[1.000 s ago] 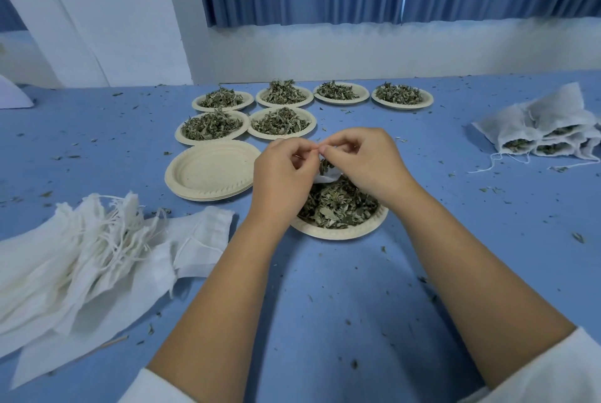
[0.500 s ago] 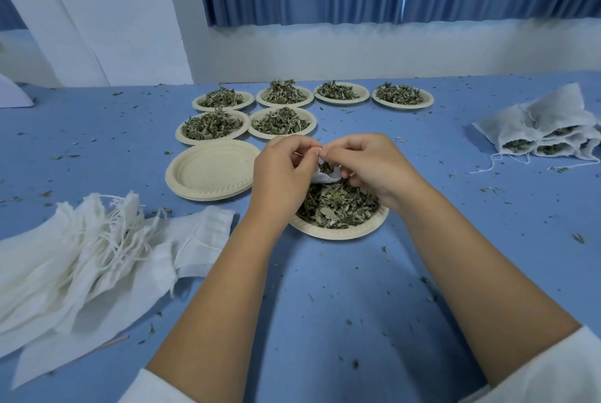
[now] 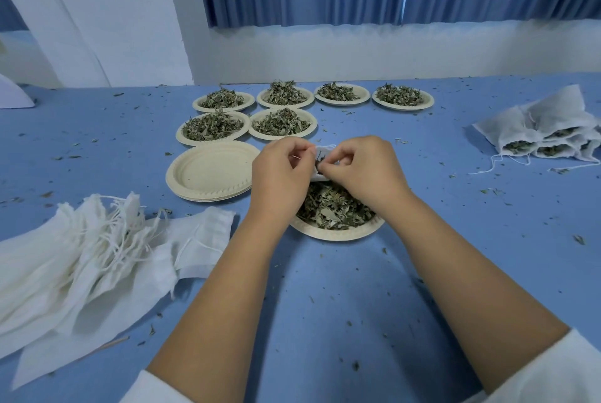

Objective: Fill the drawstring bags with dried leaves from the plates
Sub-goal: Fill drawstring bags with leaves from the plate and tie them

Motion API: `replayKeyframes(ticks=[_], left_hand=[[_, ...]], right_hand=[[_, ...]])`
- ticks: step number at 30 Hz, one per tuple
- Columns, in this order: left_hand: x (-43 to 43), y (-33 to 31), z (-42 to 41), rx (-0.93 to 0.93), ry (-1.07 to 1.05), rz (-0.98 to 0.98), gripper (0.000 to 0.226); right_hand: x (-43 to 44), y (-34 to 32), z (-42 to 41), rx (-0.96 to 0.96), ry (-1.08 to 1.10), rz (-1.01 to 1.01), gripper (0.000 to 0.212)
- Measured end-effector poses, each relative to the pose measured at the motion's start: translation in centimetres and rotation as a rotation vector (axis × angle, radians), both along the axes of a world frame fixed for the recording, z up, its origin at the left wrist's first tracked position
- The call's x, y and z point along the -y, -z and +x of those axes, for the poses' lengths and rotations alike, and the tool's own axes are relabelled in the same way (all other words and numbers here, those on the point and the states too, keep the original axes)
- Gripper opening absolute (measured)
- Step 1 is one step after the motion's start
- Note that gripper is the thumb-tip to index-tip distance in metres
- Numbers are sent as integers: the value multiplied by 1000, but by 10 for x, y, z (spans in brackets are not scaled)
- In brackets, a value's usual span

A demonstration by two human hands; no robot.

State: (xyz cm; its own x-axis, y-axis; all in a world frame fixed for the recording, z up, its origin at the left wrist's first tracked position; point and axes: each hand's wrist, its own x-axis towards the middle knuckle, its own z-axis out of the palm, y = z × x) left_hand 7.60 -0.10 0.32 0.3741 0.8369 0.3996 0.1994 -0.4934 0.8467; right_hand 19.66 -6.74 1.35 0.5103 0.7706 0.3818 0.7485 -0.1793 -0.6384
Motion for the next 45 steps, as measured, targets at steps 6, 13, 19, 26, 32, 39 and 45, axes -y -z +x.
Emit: replayKeyframes(ticks=[6, 13, 19, 26, 32, 39, 45], left_hand=[[0, 1, 0, -31, -38, 136, 8], [-1, 2, -1, -7, 25, 99, 12], [2, 1, 1, 21, 36, 30, 9], [1, -1, -3, 44, -85, 60, 9], [-8, -4, -10, 158, -225, -61, 9], [-6, -8, -11, 193, -221, -60, 16], [-3, -7, -8, 153, -185, -42, 24]], right_hand=[[1, -1, -1, 120, -13, -35, 15], [6, -6, -5, 45, -264, -227, 41], [7, -5, -6, 87, -309, -368, 32], [8, -8, -3, 139, -218, -180, 39], [8, -8, 15, 114, -206, -224, 33], [4, 2, 11, 227, -217, -464, 37], [5, -3, 14, 80, -201, -279, 16]])
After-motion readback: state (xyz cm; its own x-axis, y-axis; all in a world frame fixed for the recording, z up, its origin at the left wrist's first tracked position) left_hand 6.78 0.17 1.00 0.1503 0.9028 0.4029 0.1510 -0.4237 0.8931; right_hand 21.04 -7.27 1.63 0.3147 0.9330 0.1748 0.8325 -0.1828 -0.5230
